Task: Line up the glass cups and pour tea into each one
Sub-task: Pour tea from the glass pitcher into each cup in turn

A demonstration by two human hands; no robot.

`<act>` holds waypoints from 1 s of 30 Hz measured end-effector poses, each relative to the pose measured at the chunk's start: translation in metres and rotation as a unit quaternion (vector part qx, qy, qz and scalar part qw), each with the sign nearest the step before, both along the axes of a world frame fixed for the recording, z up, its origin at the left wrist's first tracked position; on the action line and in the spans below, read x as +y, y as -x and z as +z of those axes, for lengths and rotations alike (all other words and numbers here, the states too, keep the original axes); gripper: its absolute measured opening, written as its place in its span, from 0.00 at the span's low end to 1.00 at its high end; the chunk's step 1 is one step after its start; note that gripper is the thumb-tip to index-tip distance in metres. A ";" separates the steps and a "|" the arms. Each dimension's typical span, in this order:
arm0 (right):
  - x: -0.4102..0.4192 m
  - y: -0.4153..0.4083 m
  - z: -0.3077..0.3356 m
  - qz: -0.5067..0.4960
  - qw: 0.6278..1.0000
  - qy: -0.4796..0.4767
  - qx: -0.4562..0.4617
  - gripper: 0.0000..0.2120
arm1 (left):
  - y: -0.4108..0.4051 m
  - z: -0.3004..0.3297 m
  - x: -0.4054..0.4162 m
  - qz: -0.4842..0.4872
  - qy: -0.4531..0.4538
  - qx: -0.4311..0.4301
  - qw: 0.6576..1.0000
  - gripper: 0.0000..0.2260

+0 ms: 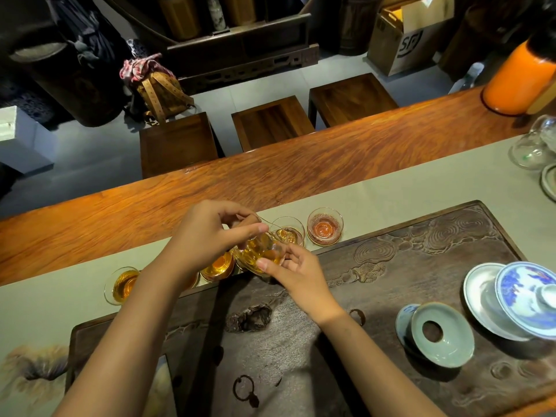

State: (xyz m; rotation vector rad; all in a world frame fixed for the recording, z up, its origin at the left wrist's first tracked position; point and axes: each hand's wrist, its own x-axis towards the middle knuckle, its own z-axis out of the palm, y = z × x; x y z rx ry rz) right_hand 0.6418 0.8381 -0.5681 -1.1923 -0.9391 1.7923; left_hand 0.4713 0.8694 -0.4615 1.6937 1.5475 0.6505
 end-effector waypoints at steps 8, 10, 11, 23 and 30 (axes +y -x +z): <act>0.001 -0.001 0.004 0.004 1.000 0.014 0.014 0.19 | -0.001 0.001 0.003 0.002 0.012 -0.005 1.000 0.17; 0.001 -0.001 0.005 0.000 1.000 0.018 0.011 0.17 | -0.001 0.002 0.004 0.000 0.016 -0.003 1.000 0.17; 0.001 -0.001 0.006 -0.002 1.000 0.017 0.010 0.17 | -0.002 0.002 0.004 -0.001 0.016 -0.004 1.000 0.17; 0.001 -0.002 0.009 -0.010 1.000 0.010 0.005 0.17 | -0.005 0.005 0.006 -0.001 0.026 0.001 1.000 0.15; 0.001 -0.001 0.008 -0.008 1.000 0.002 0.009 0.18 | -0.006 0.007 0.008 0.000 0.029 -0.010 1.000 0.16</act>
